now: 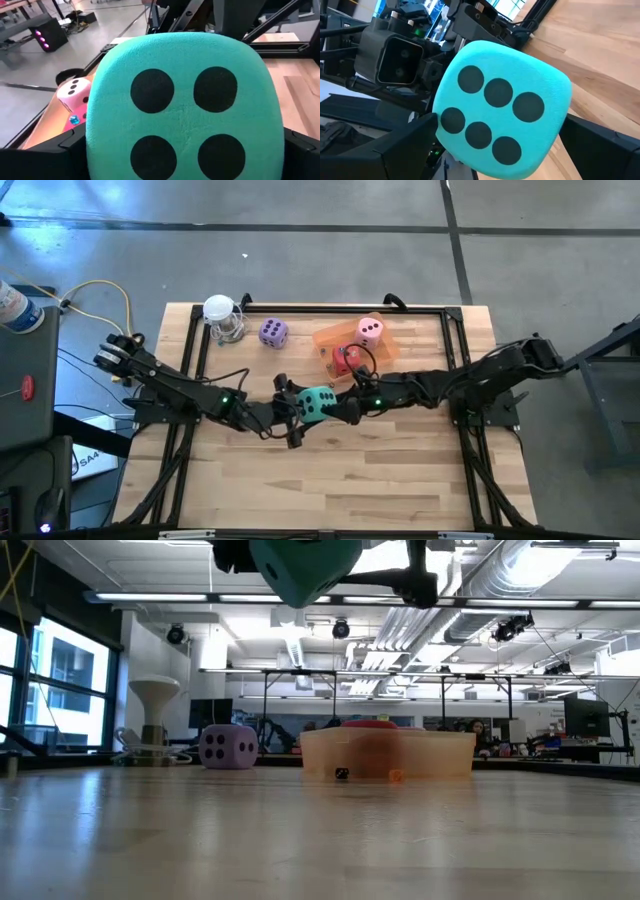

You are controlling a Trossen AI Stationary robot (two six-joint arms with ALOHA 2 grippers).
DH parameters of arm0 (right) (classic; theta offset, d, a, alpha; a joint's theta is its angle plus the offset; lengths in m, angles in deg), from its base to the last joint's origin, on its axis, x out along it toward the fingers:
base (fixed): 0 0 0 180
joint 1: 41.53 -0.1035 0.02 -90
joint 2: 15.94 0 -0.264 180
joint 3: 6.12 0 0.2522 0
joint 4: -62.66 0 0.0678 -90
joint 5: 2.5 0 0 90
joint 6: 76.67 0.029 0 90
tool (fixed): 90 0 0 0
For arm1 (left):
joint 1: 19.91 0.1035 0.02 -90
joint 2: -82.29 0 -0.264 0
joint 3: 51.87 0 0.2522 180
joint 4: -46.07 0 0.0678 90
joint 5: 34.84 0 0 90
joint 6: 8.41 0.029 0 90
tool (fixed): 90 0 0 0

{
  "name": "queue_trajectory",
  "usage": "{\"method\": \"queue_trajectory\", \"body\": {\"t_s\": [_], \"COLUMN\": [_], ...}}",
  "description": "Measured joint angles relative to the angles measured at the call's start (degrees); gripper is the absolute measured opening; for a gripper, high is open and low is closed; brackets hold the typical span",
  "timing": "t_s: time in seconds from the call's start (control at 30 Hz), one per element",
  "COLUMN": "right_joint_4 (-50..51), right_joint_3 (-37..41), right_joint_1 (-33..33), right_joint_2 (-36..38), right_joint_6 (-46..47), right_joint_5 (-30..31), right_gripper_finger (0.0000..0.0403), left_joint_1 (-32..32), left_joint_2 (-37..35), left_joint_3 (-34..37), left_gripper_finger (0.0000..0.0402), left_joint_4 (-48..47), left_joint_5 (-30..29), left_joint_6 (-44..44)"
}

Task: Pick & Place Dice
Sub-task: Put the large light blue dice into the orange bin

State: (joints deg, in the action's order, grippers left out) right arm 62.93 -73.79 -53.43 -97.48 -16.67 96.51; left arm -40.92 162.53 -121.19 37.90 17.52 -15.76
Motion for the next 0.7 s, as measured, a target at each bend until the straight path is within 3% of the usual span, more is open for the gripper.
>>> {"method": "queue_trajectory", "body": {"t_s": [0.37,0.7], "right_joint_4": [-0.88,3.21], "right_joint_3": [0.04,0.04], "right_joint_1": [1.65,2.16], "right_joint_2": [0.04,-0.52], "right_joint_6": [2.93,6.69], "right_joint_5": [-2.88,-6.01], "right_gripper_finger": [0.0400,0.0400], "left_joint_1": [0.04,2.52], "left_joint_2": [0.01,3.66], "left_joint_3": [-0.23,-0.10], "left_gripper_finger": [0.0368,0.0368], "left_joint_4": [-3.90,-3.80], "left_joint_5": [0.24,7.91], "left_joint_6": [-0.03,-2.33]}}
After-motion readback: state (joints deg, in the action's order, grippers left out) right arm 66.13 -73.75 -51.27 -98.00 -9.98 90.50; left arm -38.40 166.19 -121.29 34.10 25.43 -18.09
